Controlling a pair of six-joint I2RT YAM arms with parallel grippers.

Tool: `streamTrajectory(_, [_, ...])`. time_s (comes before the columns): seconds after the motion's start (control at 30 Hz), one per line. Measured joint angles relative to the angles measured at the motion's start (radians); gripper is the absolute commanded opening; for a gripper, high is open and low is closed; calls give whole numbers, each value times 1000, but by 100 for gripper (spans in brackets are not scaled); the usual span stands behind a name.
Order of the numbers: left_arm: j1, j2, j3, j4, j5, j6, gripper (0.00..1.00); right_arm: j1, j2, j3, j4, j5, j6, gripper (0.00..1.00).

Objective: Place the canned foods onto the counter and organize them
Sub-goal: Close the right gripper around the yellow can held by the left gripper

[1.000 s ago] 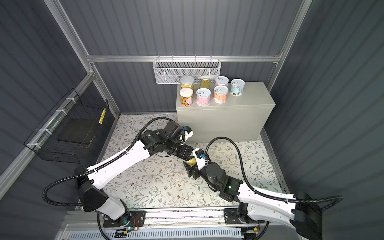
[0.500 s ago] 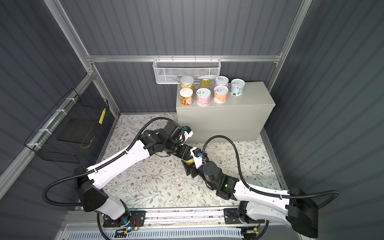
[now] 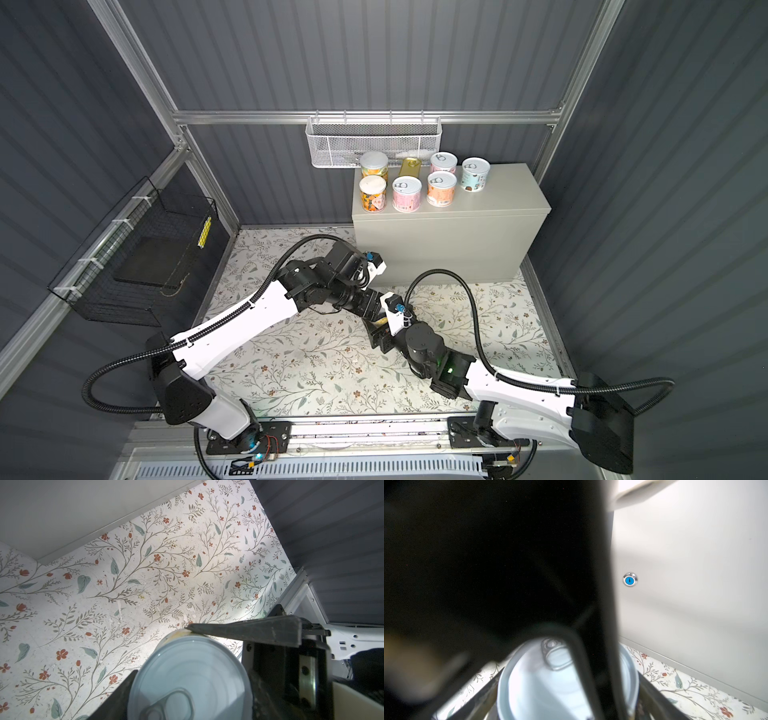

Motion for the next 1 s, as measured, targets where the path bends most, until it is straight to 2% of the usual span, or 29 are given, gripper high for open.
streamTrajectory(1.0, [10, -15, 0, 19, 86, -27, 50, 0, -61, -31, 19, 2, -11, 82])
